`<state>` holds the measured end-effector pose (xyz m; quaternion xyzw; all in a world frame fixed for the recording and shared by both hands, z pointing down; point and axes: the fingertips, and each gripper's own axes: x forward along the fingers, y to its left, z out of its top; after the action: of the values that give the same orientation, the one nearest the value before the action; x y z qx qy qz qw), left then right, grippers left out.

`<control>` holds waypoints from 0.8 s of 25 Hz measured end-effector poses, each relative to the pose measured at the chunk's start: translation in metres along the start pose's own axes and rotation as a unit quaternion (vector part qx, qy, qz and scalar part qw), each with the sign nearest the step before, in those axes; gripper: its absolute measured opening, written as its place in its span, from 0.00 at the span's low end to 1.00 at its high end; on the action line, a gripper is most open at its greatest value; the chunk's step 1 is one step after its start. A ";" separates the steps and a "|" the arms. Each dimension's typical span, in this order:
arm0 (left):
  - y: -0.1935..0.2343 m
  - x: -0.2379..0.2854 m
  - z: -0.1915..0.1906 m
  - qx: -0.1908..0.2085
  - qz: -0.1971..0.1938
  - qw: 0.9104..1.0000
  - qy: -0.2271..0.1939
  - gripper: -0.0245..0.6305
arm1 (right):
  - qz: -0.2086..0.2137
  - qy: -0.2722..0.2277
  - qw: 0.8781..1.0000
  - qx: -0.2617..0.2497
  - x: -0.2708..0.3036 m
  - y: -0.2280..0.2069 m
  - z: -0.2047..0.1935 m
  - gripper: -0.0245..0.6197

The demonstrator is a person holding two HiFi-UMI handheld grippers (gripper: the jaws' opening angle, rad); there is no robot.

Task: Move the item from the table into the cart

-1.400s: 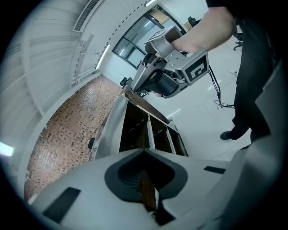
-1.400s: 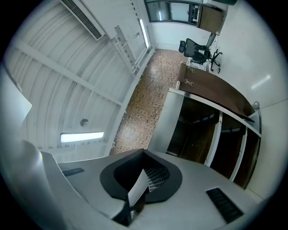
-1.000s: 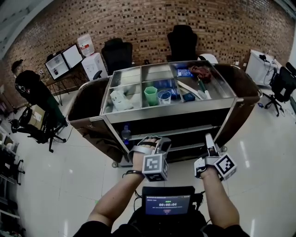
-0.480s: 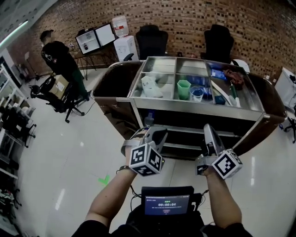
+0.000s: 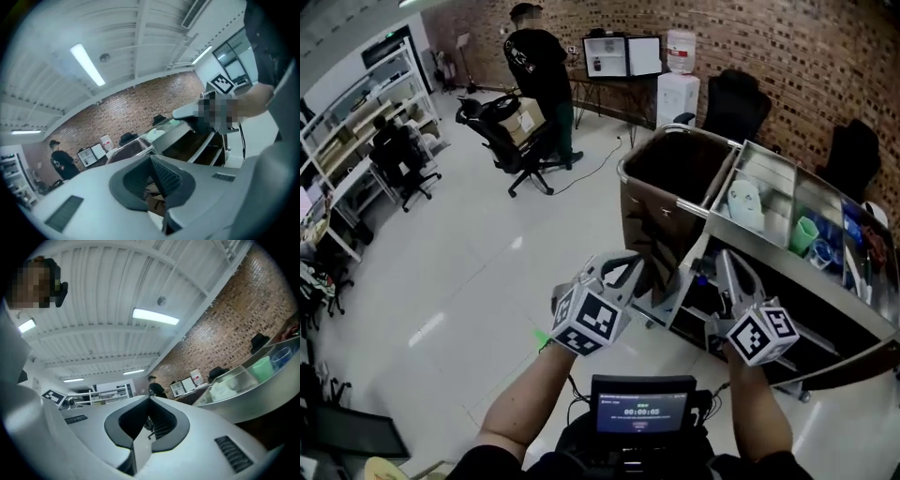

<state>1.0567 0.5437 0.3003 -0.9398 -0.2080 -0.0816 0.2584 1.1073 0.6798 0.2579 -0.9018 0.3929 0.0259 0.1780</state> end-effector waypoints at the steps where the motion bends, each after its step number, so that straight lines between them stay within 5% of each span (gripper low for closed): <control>1: 0.033 -0.023 -0.013 -0.018 0.020 1.000 -0.005 0.04 | 0.015 0.009 1.000 -0.010 0.028 0.028 -0.011 0.04; 5: 0.153 -0.121 -0.071 -0.087 0.084 0.992 -0.033 0.04 | 0.072 0.033 0.996 -0.037 0.136 0.148 -0.058 0.10; 9: 0.268 -0.229 -0.163 -0.156 0.186 0.970 -0.011 0.04 | 0.154 0.064 0.985 -0.054 0.245 0.277 -0.120 0.10; 16: 0.390 -0.371 -0.284 -0.226 0.362 0.904 0.023 0.05 | 0.329 0.115 0.935 -0.068 0.383 0.456 -0.221 0.10; 20: 0.427 -0.463 -0.332 -0.266 0.461 0.846 0.037 0.05 | 0.428 0.137 0.891 -0.064 0.432 0.565 -0.262 0.10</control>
<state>0.8098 -0.1229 0.2699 -0.9565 0.2887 -0.0401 0.0135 0.9755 -0.0668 0.2525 -0.6507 0.7585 0.0013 0.0357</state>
